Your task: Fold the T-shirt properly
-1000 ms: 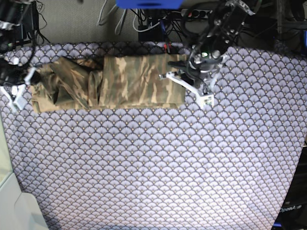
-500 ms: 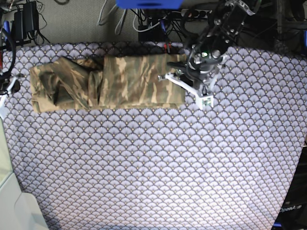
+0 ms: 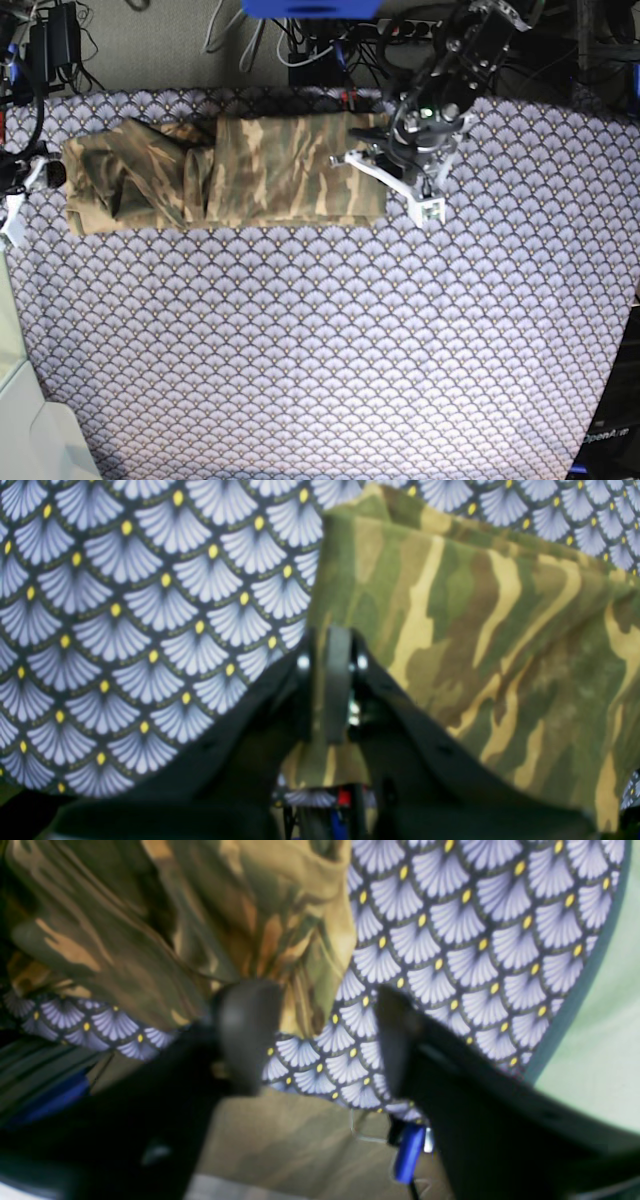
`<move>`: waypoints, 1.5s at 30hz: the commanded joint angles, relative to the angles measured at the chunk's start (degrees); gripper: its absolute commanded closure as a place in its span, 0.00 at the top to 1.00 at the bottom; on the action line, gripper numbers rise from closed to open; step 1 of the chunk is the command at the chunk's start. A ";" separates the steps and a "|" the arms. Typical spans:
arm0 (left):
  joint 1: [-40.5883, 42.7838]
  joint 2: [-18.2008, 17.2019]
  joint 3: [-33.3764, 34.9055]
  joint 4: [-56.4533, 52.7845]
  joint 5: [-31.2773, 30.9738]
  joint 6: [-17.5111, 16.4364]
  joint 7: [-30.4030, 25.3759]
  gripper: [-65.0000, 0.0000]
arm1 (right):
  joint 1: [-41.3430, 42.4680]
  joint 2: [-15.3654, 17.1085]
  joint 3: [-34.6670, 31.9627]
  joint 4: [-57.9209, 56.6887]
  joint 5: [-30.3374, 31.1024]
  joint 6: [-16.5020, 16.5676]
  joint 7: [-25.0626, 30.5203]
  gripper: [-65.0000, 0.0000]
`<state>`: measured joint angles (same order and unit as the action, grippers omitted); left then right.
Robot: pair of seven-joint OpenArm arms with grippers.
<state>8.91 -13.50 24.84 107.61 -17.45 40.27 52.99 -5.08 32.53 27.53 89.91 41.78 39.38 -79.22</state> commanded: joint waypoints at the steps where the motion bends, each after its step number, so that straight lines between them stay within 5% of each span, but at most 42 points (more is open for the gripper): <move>1: -0.25 0.00 -0.09 0.74 0.27 -0.27 -0.55 0.07 | 1.26 1.27 0.47 0.51 0.55 0.62 1.37 0.63; 14: -0.07 0.27 -0.09 0.65 0.27 -0.27 -0.46 0.09 | 10.22 0.30 2.23 -22.35 0.37 0.62 2.17 0.64; 22: 0.63 0.09 -0.09 1.09 0.27 -0.27 -0.46 0.47 | 11.02 0.30 2.23 -22.52 0.37 0.62 2.17 0.64; 26: 0.63 0.09 -0.09 1.09 0.27 -0.27 -0.46 0.57 | 11.10 0.21 2.05 -22.70 0.37 0.62 4.10 0.64; 45: 1.51 0.00 -0.09 1.27 0.27 -0.27 -0.46 0.57 | 12.25 0.21 1.70 -32.72 0.29 0.62 9.64 0.64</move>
<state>10.98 -13.34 24.86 107.68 -17.63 40.29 53.43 6.70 31.59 29.19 56.90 42.46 39.83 -69.58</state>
